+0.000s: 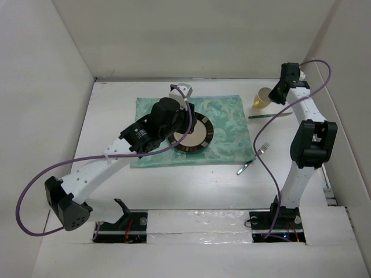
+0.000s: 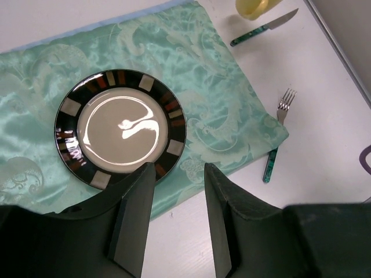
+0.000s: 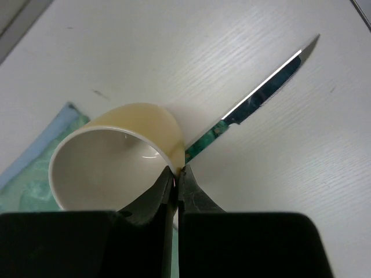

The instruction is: Set the dinner table for one person

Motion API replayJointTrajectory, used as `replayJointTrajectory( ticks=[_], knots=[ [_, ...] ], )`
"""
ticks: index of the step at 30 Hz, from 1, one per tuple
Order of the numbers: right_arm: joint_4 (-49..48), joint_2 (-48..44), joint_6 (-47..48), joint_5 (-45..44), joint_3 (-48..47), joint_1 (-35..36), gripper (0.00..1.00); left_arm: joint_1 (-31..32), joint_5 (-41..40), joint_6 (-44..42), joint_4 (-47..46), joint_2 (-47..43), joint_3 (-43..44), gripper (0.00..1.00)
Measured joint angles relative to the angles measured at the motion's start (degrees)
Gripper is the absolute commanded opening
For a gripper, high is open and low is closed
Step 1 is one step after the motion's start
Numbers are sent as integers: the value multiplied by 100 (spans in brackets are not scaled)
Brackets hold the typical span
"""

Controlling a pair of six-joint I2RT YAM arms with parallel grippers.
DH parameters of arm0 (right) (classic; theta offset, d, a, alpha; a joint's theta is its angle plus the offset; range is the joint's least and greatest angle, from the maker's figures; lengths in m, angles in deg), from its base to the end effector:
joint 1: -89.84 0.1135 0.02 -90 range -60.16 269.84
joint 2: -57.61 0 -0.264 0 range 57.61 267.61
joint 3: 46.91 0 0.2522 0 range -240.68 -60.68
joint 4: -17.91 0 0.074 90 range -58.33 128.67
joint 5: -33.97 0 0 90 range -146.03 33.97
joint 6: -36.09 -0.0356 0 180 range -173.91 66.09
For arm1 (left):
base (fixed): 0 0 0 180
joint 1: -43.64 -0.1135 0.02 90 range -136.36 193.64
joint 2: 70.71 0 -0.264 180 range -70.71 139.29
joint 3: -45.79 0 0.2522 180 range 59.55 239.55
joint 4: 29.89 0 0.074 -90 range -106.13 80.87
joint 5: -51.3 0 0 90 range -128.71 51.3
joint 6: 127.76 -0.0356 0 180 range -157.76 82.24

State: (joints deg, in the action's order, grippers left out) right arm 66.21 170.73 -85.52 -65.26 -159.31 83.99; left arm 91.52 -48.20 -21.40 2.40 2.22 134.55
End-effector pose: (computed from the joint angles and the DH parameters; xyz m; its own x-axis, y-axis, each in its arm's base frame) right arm 0.4445 -0.0513 0.2707 -0.5320 0.5746 -0.6220 0.5684 0.7868 0.2406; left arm 0.1987 -0.2110 0.4037 -0.3585 -0.0177 -0.9334 0.5466 0.8066 -0.2253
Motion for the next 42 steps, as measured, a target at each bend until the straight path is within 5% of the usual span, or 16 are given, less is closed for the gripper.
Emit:
replayJointTrajectory(
  ticks=[13, 29, 31, 32, 42],
  knots=[
    [494, 232, 487, 144, -1539, 1499, 0, 0, -144, 142, 70, -33, -22, 37],
    [1246, 1502, 619, -149, -2116, 1596, 0, 0, -151, 245, 109, -240, -334, 37],
    [1333, 1554, 619, -149, -2258, 1596, 13, 0, -151, 251, 109, -240, -341, 37],
    [1349, 1567, 614, -149, -2315, 1596, 27, 0, -151, 260, 107, -240, -341, 37],
    [1274, 1526, 498, 109, -2542, 1484, 55, 0, -125, 278, 74, -240, -389, 37]
  ],
)
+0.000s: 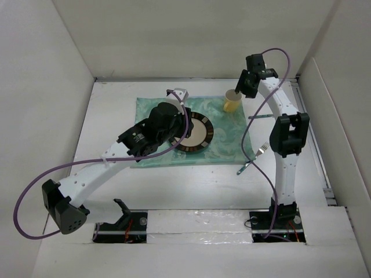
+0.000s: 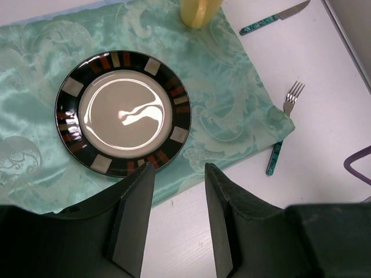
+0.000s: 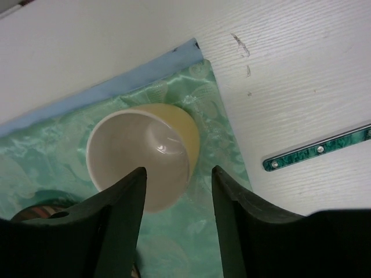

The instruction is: Set the dinner table for one person

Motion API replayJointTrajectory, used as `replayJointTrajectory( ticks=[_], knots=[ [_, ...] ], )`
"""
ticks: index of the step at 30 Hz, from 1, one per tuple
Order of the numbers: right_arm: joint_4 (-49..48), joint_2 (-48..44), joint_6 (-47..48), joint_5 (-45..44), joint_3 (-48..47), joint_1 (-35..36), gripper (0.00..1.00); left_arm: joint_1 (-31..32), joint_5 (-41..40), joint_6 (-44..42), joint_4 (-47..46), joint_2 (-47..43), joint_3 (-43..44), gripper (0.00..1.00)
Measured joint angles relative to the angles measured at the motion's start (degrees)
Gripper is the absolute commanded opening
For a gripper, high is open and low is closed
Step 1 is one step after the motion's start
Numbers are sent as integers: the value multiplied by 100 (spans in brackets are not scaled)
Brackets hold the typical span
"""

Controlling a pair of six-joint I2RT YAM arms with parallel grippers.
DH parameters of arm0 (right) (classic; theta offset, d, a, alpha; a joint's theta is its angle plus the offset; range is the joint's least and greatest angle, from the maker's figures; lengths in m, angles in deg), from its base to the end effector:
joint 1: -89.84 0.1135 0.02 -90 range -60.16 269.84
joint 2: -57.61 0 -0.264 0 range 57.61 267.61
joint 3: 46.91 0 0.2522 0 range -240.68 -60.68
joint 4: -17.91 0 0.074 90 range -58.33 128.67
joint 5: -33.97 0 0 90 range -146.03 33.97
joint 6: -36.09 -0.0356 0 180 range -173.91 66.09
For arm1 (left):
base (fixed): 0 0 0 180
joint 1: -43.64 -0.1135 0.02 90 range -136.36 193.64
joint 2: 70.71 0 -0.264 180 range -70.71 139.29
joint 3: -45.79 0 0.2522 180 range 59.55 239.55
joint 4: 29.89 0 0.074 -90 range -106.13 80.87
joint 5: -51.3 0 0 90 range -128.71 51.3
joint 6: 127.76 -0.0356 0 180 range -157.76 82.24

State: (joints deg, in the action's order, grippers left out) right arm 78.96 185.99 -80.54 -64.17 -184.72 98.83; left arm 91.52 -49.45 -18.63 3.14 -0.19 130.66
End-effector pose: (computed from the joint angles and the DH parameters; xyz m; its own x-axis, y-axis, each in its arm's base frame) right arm 0.4952 0.0732 0.2761 -0.7226 0.3349 -0.6048 0.2864 0.9412 0.1791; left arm 0.1924 -0.2029 0.3900 -0.4029 -0.0344 -0.9146 0.5061 0.8242 -0.2540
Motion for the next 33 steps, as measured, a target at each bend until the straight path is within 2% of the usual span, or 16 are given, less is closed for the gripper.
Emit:
replayJointTrajectory(
  ticks=[2, 3, 5, 6, 10, 12, 14, 20, 29, 33],
  knots=[
    [-74, -157, -50, 52, 90, -98, 52, 0, 20, -2, -17, 13, 0, 37],
    [-157, -334, -83, 48, 264, -170, 27, 0, 31, -4, -39, 26, 0, 37],
    [-398, -863, -186, 66, 835, -389, 0, 0, 70, -7, -63, 61, 0, 37],
    [-601, -1163, -236, 63, 1207, -507, 0, 0, 96, -9, -79, 76, 0, 37],
    [-1217, -2275, -540, 162, 2686, -1233, 0, -13, 177, -11, -153, 90, -35, 37],
    [-1329, -2317, -638, 98, 3038, -1565, 15, -24, 212, -15, -201, 90, -70, 37],
    [-1344, -2061, -682, 55, 3167, -1711, 36, -35, 234, -31, -223, 87, -120, 37],
    [-1250, -852, -732, 118, 3154, -1609, 52, -37, 302, -90, -227, 87, -170, 37],
    [-1152, -662, -903, 166, 2323, -1574, 52, -39, 339, -105, -236, 85, -254, 37],
    [-1099, -599, -964, 66, 2280, -1572, 51, -37, 348, -105, -240, 87, -254, 37]
  ],
)
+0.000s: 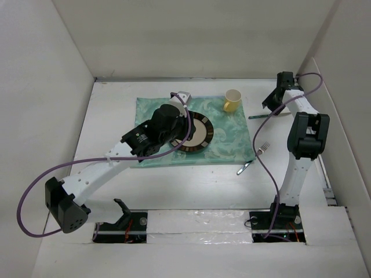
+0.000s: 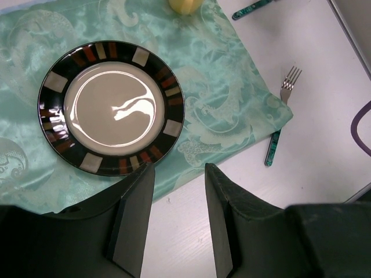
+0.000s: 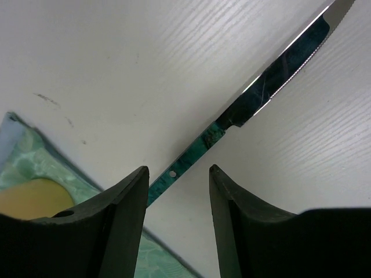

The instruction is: Set the dinner table for one person

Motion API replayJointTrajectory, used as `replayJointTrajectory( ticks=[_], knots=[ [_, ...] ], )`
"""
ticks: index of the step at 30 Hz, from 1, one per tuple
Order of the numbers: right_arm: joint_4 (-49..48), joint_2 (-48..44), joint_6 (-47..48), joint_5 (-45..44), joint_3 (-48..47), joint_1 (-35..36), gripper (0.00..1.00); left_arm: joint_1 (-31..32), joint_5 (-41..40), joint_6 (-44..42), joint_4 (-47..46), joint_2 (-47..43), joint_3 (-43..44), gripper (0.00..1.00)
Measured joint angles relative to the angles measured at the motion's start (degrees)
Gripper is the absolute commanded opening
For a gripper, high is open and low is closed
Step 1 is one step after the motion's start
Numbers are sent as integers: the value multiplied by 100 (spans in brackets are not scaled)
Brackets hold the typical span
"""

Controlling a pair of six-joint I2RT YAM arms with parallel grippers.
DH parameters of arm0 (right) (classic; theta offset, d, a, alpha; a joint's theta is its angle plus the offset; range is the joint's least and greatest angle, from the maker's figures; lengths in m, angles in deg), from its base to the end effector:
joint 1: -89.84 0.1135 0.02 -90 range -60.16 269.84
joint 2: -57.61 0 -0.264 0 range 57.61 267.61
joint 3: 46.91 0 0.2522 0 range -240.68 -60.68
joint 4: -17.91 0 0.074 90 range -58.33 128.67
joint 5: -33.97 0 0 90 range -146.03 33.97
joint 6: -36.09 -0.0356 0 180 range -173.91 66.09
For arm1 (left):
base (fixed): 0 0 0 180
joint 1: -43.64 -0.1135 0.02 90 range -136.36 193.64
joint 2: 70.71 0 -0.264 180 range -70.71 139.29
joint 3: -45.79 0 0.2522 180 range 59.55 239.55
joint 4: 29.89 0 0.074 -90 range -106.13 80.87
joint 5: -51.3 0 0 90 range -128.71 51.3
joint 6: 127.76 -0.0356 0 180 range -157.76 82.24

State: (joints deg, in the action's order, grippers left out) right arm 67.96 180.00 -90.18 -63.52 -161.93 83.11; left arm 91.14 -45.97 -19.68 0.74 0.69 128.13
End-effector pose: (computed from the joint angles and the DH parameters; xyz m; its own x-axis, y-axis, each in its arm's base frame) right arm 0.4666 -0.0597 0.2120 -0.5647 0.6573 -0.4991 0.6449 0.7288 0.2300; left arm 0.1968 -0.2081 0.3747 -0.4184 0.0009 -0.9083 0.5481 0.7977 -0.2517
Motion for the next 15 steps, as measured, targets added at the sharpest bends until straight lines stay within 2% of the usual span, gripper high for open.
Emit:
replayJointTrajectory(
  ticks=[7, 15],
  knots=[
    [437, 372, -66, -306, -52, 96, 51, -2, -59, -90, -9, 0, 0, 37],
    [907, 776, -83, -658, -704, 372, 53, -2, -98, -258, -87, 0, 0, 37]
  ],
)
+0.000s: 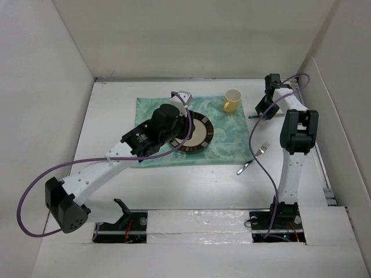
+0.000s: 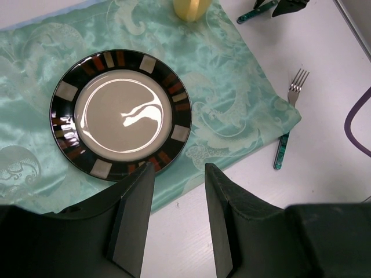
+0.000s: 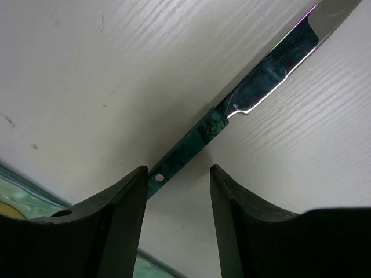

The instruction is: Set the dinner table for one person

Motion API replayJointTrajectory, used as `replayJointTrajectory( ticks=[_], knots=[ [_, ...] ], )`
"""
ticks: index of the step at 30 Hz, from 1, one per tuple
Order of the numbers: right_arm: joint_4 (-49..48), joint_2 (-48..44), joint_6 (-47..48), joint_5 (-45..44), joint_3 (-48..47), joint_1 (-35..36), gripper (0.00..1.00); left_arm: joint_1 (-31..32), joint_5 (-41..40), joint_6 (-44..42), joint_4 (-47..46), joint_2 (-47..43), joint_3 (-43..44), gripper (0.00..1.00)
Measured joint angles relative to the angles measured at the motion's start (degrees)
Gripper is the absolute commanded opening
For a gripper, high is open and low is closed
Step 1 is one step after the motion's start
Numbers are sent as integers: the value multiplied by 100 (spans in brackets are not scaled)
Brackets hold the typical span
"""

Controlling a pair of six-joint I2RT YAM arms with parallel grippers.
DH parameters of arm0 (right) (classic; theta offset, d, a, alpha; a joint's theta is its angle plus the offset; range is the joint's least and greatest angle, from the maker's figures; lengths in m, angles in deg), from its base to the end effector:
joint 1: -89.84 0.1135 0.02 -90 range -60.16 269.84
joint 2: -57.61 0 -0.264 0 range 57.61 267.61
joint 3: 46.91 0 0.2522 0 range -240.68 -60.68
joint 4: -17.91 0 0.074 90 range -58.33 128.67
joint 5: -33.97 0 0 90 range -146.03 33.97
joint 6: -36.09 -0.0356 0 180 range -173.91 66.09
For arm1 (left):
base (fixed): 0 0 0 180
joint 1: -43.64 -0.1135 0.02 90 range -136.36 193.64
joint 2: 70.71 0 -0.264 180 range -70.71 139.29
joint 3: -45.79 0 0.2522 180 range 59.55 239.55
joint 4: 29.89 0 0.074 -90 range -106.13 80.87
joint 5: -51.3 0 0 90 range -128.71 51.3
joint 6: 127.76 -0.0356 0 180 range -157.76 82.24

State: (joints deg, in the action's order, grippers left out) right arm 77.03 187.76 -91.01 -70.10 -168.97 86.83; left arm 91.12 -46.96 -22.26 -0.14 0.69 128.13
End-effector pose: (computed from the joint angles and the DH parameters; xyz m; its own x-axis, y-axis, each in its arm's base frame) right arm 0.4808 -0.0340 0.1797 -0.6469 0.6199 -0.4441 0.6710 0.7394 0.0549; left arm 0.1976 -0.2079 0.3764 -0.3803 0.0235 -0.9245 0.5561 0.8046 -0.2083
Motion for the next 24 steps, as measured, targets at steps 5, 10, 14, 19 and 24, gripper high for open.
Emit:
replayJointTrajectory(
  ticks=[5, 10, 14, 19, 24],
  knots=[
    [179, 46, 42, -129, -35, 87, 49, 2, -20, -85, -17, -2, -2, 37],
    [308, 111, 153, -195, -111, 83, 28, 2, -33, -155, -33, -37, -61, 37],
    [227, -11, 190, -273, 107, 83, 20, 2, -37, -186, -42, -96, -68, 37],
    [203, -380, 251, -358, 706, -15, 37, 2, -20, -192, -92, -190, -116, 37],
    [166, -411, 393, -396, 769, -155, 9, 2, 17, -153, -116, -221, -282, 37]
  ],
)
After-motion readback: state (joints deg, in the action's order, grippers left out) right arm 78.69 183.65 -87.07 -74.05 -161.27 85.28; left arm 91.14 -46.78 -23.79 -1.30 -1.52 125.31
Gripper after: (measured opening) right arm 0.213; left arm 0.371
